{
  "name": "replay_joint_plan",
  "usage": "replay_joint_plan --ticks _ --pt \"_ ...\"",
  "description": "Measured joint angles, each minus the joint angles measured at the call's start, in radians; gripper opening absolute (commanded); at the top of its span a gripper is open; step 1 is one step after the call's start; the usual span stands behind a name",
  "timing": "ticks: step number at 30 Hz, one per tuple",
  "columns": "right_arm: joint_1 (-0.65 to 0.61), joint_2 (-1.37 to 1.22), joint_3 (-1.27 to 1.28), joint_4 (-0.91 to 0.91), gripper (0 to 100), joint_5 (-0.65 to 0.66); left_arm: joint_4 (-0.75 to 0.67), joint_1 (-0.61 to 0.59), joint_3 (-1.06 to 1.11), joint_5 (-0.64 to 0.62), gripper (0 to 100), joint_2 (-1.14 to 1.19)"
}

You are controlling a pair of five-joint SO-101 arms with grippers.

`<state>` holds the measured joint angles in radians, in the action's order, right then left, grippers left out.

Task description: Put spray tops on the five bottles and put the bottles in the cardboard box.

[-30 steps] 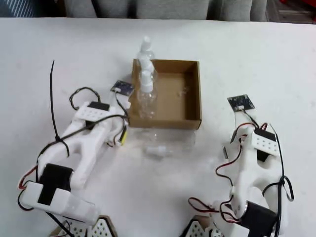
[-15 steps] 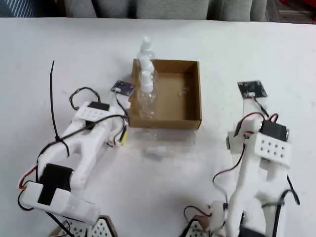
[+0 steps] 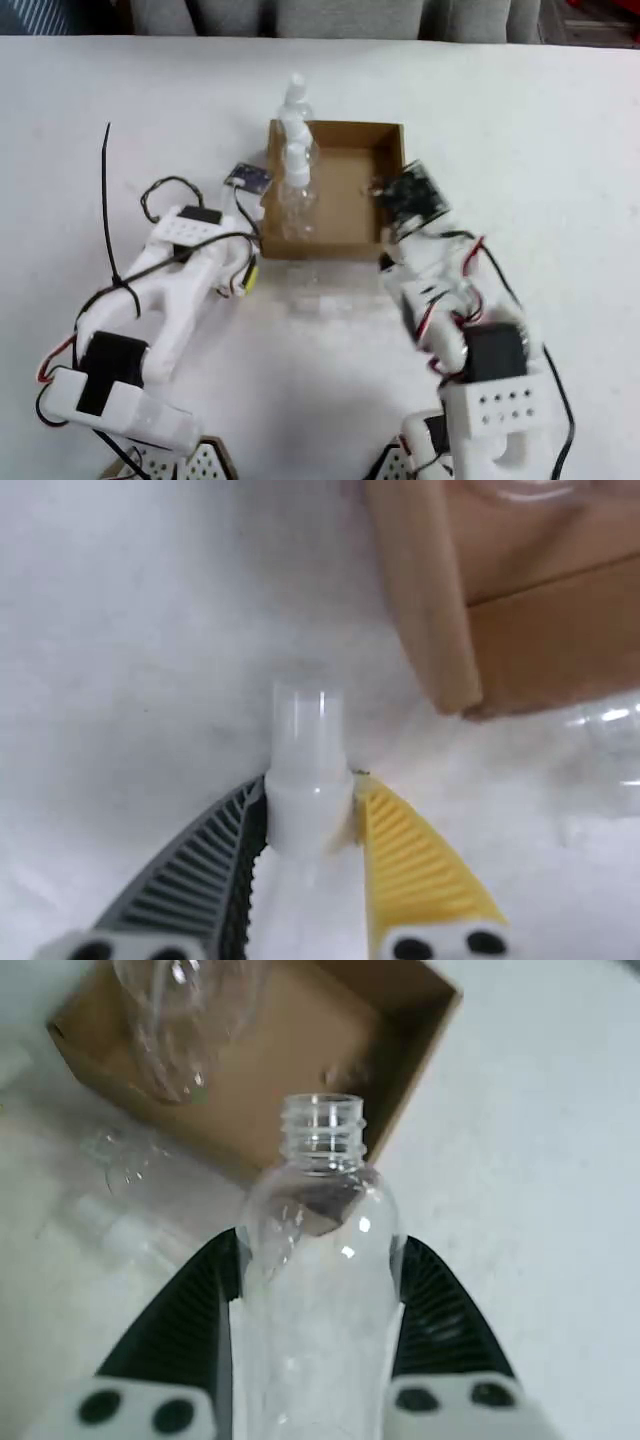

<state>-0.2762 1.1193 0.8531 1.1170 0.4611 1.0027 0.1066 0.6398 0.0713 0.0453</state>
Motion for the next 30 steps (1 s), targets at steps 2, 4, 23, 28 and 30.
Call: replay_joint_plan --ticks 2,4,23,28,30 --pt "-0.031 0.048 0.087 -0.107 1.6 -0.006 0.0 0.0 0.0 0.0 2 0.0" --pt "-0.043 0.103 0.17 -0.209 1.6 -0.068 0.0 0.0 0.0 0.0 2 0.0" --pt "-0.066 0.674 0.825 -0.91 1.6 -0.436 -0.018 -0.087 0.031 0.002 2 -0.146" --pt "-0.066 0.666 0.829 -0.927 1.6 -0.442 -0.02 -0.112 0.031 0.002 2 -0.365" --pt "-0.068 0.667 0.829 -0.919 1.6 -0.442 -0.02 -0.112 0.031 0.002 2 -0.471"
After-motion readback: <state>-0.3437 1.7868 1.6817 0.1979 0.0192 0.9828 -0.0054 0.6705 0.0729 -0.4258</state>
